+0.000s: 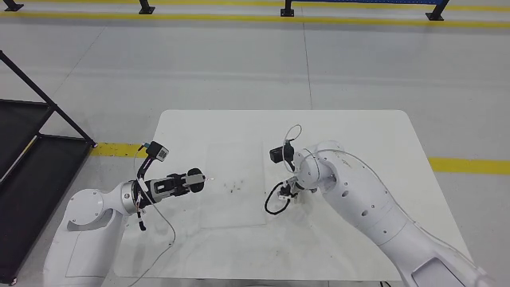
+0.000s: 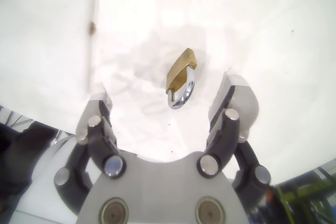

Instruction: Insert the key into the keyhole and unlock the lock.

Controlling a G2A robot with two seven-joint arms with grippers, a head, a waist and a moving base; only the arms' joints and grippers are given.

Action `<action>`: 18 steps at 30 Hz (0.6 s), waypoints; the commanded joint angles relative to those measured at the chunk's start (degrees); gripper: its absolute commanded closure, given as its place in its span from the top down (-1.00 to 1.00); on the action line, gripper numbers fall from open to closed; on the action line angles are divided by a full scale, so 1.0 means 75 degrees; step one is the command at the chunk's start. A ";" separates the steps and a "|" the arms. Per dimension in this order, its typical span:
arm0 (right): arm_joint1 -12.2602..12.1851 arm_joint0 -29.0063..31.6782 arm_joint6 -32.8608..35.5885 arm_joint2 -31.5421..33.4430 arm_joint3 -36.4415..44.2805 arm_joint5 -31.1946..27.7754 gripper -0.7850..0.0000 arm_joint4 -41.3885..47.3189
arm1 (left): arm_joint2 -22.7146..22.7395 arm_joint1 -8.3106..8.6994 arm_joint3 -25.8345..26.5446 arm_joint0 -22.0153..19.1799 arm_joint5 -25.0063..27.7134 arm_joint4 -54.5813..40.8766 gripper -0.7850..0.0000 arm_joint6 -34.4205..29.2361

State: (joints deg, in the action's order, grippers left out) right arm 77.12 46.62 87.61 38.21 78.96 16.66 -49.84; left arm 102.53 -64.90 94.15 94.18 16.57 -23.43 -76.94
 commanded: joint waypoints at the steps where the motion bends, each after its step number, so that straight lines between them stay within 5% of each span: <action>1: 0.0026 -0.0012 -0.0038 -0.0010 -0.0079 0.0039 0.02 0.0020 | 0.0000 0.0000 0.0000 0.0000 0.0000 0.0000 -1.00 0.0000; 18: 0.0125 0.0066 -0.0284 -0.0021 -0.0358 0.0221 -0.18 -0.0129 | 0.0000 0.0000 0.0000 0.0000 0.0000 0.0000 -1.00 0.0000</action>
State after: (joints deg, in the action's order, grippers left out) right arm 78.02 47.09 85.56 38.11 76.32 18.34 -50.73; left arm 102.53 -64.90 94.15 94.18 16.57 -23.43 -76.94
